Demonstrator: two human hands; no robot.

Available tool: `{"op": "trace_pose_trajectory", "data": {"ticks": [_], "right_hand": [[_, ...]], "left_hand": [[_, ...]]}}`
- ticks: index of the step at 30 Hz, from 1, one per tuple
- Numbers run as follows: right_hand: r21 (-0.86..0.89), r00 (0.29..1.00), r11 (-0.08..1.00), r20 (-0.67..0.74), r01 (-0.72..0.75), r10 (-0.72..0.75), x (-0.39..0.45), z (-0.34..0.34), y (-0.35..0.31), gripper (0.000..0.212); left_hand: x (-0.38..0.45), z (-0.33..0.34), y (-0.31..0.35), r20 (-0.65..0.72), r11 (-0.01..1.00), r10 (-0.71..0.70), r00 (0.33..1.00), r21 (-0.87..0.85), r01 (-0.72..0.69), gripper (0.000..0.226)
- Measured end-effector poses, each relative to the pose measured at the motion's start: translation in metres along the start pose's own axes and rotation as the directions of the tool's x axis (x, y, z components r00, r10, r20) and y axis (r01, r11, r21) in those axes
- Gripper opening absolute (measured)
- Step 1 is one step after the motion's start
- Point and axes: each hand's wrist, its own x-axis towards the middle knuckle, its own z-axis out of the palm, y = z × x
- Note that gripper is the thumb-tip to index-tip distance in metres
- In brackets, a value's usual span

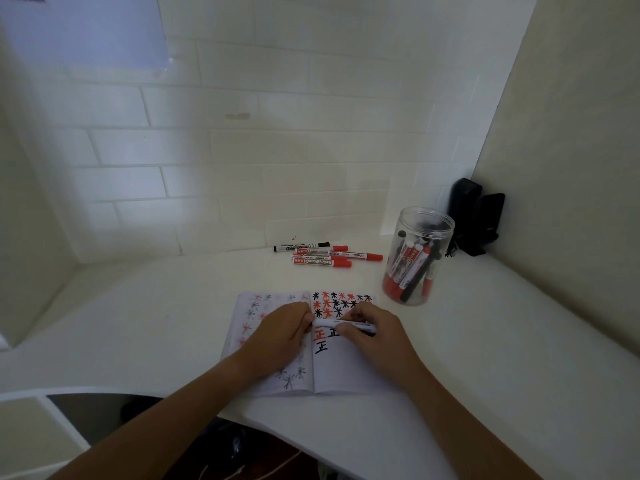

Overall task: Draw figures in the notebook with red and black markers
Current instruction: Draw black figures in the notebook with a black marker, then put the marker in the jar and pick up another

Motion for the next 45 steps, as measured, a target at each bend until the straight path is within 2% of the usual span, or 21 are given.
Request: {"op": "trace_pose_trajectory", "data": {"ticks": [8, 12, 14, 16, 19, 21, 22, 24, 26, 29, 32, 34, 36, 38, 40, 41, 43, 45], "right_hand": [[0.031, 0.997, 0.998, 0.048, -0.059, 0.057, -0.001, -0.004, -0.008, 0.021], [0.099, 0.989, 0.988, 0.095, -0.123, 0.114, -0.003, -0.007, -0.010, 0.024], [0.119, 0.989, 0.985, 0.090, -0.126, 0.116, -0.002, -0.009, -0.012, 0.018], [0.162, 0.995, 0.982, 0.044, -0.099, 0.093, 0.002, -0.011, -0.012, 0.009], [0.421, 0.981, 0.896, -0.062, -0.141, 0.184, 0.010, -0.018, -0.014, 0.015], [0.552, 0.961, 0.825, -0.142, -0.123, 0.238, 0.014, -0.027, -0.017, 0.019], [0.585, 0.950, 0.806, -0.188, -0.094, 0.248, 0.016, -0.034, -0.020, 0.020], [0.570, 0.927, 0.821, -0.295, -0.024, 0.233, 0.023, -0.051, -0.031, 0.015], [0.452, 0.883, 0.891, -0.436, 0.045, 0.176, 0.032, -0.072, -0.047, 0.013], [0.201, 0.772, 0.965, -0.636, 0.166, 0.000, 0.051, -0.109, -0.070, 0.025], [-0.067, 0.677, 0.974, -0.709, 0.216, -0.199, 0.075, -0.144, -0.084, 0.028], [-0.256, 0.657, 0.951, -0.689, 0.175, -0.306, 0.089, -0.158, -0.088, 0.022], [-0.376, 0.690, 0.918, -0.633, 0.123, -0.351, 0.103, -0.164, -0.082, 0.019], [-0.431, 0.804, 0.901, -0.517, 0.050, -0.292, 0.114, -0.164, -0.069, 0.017], [-0.544, 0.952, 0.838, -0.276, -0.043, -0.130, 0.122, -0.160, -0.055, 0.019], [-0.641, 0.990, 0.764, -0.138, -0.073, -0.021, 0.124, -0.156, -0.049, 0.023], [-0.819, 0.994, 0.571, 0.013, -0.051, 0.108, 0.127, -0.150, -0.047, 0.030], [-0.864, 0.992, 0.503, 0.041, -0.023, 0.116, 0.126, -0.146, -0.055, 0.034]], "left_hand": [[0.000, -0.001, 0.005, 0.008, 0.997, 0.073, 0.997, 0.015, -0.073, 0.028], [-0.001, -0.002, 0.007, 0.020, 0.996, 0.087, 0.996, 0.028, -0.087, 0.042], [0.000, -0.002, 0.008, -0.014, 0.996, 0.084, 0.996, 0.022, -0.083, 0.042], [0.000, -0.002, 0.009, -0.059, 0.999, 0.044, 0.997, 0.004, -0.043, 0.039], [0.001, -0.004, 0.015, -0.091, 0.998, -0.048, 0.995, -0.031, 0.045, 0.032], [0.002, -0.006, 0.019, -0.079, 0.977, -0.195, 0.978, -0.102, 0.187, 0.057], [0.002, -0.006, 0.019, -0.053, 0.968, -0.245, 0.968, -0.073, 0.241, 0.066], [0.001, -0.004, 0.015, 0.075, 0.958, -0.258, 0.963, 0.151, 0.245, 0.081], [0.001, -0.002, 0.010, 0.195, 0.926, -0.255, 0.947, 0.331, 0.181, 0.099], [0.004, -0.002, 0.006, 0.259, 0.904, -0.260, 0.930, 0.403, 0.140, 0.087], [0.005, -0.005, 0.004, 0.288, 0.896, -0.266, 0.920, 0.426, 0.126, 0.071], [0.003, -0.004, 0.003, 0.268, 0.894, -0.260, 0.928, 0.430, 0.126, 0.068], [0.002, -0.004, 0.002, 0.259, 0.891, -0.261, 0.930, 0.436, 0.128, 0.067], [0.002, -0.005, 0.003, 0.259, 0.891, -0.261, 0.930, 0.434, 0.129, 0.070], [0.002, -0.006, 0.004, 0.260, 0.897, -0.256, 0.931, 0.424, 0.128, 0.074], [0.001, -0.006, 0.005, 0.263, 0.899, -0.256, 0.930, 0.418, 0.130, 0.076], [0.001, -0.007, 0.005, 0.265, 0.901, -0.257, 0.929, 0.414, 0.132, 0.075], [0.002, -0.007, 0.005, 0.265, 0.900, -0.261, 0.928, 0.414, 0.134, 0.074]]}}
